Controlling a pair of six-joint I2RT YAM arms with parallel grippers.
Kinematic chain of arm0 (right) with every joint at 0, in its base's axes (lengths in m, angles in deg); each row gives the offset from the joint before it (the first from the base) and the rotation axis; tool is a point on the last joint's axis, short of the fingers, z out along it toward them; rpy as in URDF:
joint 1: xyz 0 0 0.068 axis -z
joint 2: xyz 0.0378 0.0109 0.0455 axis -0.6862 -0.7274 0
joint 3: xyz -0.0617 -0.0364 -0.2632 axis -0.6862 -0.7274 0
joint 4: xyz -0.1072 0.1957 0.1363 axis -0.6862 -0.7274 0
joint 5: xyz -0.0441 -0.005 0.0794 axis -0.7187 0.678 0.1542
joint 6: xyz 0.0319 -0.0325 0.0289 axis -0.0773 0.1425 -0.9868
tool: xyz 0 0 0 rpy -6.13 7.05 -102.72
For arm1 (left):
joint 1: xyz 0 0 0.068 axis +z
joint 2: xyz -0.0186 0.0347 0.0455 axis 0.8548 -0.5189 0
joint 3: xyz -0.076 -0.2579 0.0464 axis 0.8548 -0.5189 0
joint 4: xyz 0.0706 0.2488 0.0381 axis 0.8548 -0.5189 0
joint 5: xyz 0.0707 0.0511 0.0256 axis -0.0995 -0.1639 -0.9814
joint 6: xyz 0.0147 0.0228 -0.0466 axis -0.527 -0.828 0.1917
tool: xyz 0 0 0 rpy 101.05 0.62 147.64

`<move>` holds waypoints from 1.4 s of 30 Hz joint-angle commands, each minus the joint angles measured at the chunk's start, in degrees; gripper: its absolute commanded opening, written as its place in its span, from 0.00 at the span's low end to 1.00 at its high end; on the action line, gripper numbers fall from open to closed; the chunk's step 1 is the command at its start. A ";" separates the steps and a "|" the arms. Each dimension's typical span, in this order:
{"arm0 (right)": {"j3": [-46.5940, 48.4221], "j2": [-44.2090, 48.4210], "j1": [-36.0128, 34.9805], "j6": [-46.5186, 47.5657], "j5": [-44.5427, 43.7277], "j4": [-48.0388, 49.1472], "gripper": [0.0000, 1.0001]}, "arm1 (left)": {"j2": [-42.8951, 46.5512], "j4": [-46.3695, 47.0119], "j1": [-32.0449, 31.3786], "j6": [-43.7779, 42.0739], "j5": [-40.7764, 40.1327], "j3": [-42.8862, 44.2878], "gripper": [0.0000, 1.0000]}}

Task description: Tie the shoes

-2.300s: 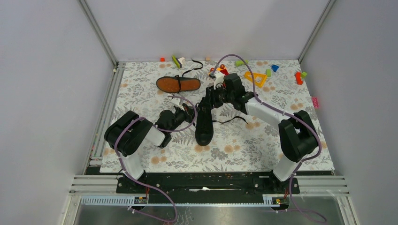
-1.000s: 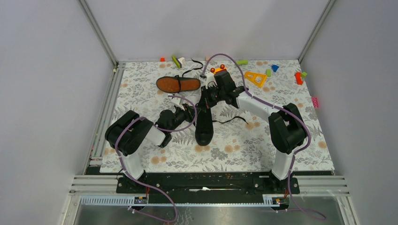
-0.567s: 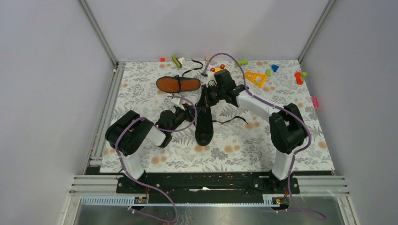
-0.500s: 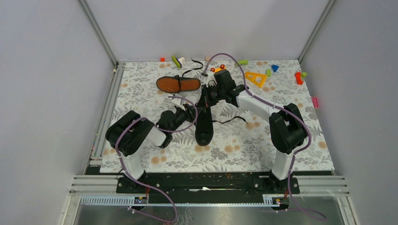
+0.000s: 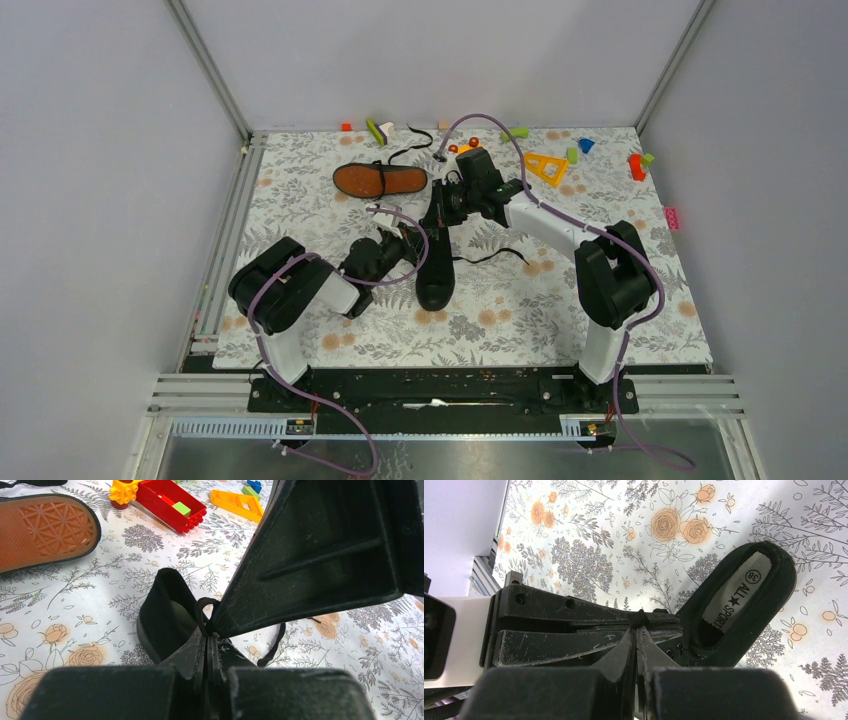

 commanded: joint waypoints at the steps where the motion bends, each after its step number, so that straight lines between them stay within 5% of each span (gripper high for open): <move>1: 1.66 3.21 -0.70 -2.17 -2.09 -2.38 0.04 | -0.38 3.33 0.08 -0.01 -1.26 2.14 0.00; 9: -9.91 12.14 -0.64 -13.80 -16.34 5.01 0.62 | -0.48 3.68 0.09 1.00 1.32 1.66 0.00; 16: -26.13 22.56 -0.66 -35.21 -32.32 12.25 0.88 | -0.25 4.50 0.22 1.44 1.45 0.38 0.00; 19: -33.33 25.21 -1.03 -52.03 -36.80 13.60 0.85 | -0.03 4.77 0.26 1.43 1.24 0.00 0.00; 26: -45.02 22.93 -2.39 -73.31 -35.43 28.51 0.78 | 0.03 5.38 0.59 1.77 1.35 -0.54 0.00; 30: -48.47 15.75 -2.49 -80.13 -31.86 42.52 0.69 | -0.13 5.48 0.78 2.11 1.69 -0.72 0.00; 36: -48.80 10.06 -2.91 -83.09 -33.91 48.60 0.60 | -0.54 5.36 1.30 2.79 1.89 -0.92 0.00; 38: -48.72 8.71 -2.90 -83.29 -34.82 50.69 0.52 | -0.81 5.12 1.53 3.07 1.83 -0.77 0.00; 42: -47.74 8.28 -2.55 -81.54 -35.78 50.25 0.08 | -0.27 1.73 2.25 4.36 -0.68 -0.55 0.00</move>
